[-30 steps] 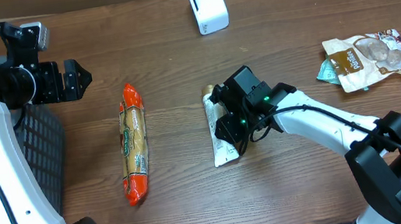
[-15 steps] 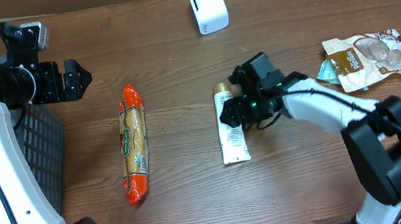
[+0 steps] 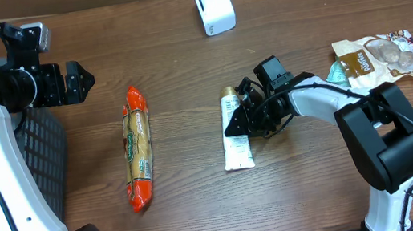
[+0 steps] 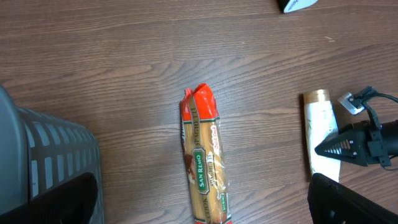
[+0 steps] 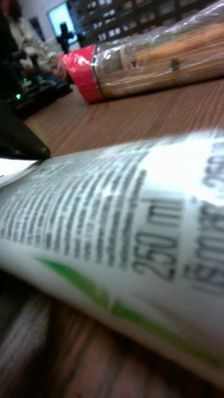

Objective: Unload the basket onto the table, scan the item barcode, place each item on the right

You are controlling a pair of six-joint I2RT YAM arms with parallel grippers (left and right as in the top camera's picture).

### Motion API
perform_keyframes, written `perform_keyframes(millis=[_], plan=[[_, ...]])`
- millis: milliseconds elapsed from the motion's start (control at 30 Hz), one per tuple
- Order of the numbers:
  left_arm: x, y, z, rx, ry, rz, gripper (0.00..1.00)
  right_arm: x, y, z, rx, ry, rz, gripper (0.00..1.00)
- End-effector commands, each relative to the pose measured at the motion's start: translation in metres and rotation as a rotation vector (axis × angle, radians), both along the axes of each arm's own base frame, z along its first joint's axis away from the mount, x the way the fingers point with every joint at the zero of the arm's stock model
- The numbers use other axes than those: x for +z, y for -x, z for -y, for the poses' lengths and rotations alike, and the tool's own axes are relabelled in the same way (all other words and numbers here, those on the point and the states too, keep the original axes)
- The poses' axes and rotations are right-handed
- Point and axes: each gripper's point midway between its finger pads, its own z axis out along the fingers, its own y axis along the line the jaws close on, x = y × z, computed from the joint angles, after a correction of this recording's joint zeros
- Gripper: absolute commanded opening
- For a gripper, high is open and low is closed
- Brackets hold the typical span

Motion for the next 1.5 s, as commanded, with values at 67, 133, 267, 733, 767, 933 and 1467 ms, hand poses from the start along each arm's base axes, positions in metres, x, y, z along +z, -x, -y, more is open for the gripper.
perform_keyframes(millis=[67,133,267,733,767,933,1467], plan=[[0.002,-0.001,0.002,-0.026,-0.003,0.013,1.0,0.001,0.003,-0.004,0.015,-0.032,-0.009,0.26],[0.002,-0.001,0.002,-0.026,-0.003,0.013,0.99,0.003,-0.001,-0.004,0.014,-0.037,0.004,0.22],[0.002,-0.001,0.002,-0.026,-0.003,0.013,1.0,0.013,-0.009,-0.008,0.03,-0.052,0.05,0.09],[0.002,-0.001,0.002,-0.026,-0.003,0.013,1.0,0.154,-0.03,-0.028,0.145,-0.225,0.293,0.04],[0.002,-0.001,0.002,-0.026,-0.003,0.013,1.0,0.171,-0.028,-0.031,0.169,-0.276,0.314,0.04],[0.002,-0.001,0.002,-0.026,-0.003,0.013,1.0,0.256,-0.008,-0.037,0.321,-0.576,0.453,0.04],[0.002,-0.001,0.002,-0.026,-0.003,0.013,0.99,0.289,-0.014,-0.028,0.254,-0.482,0.581,0.04]])
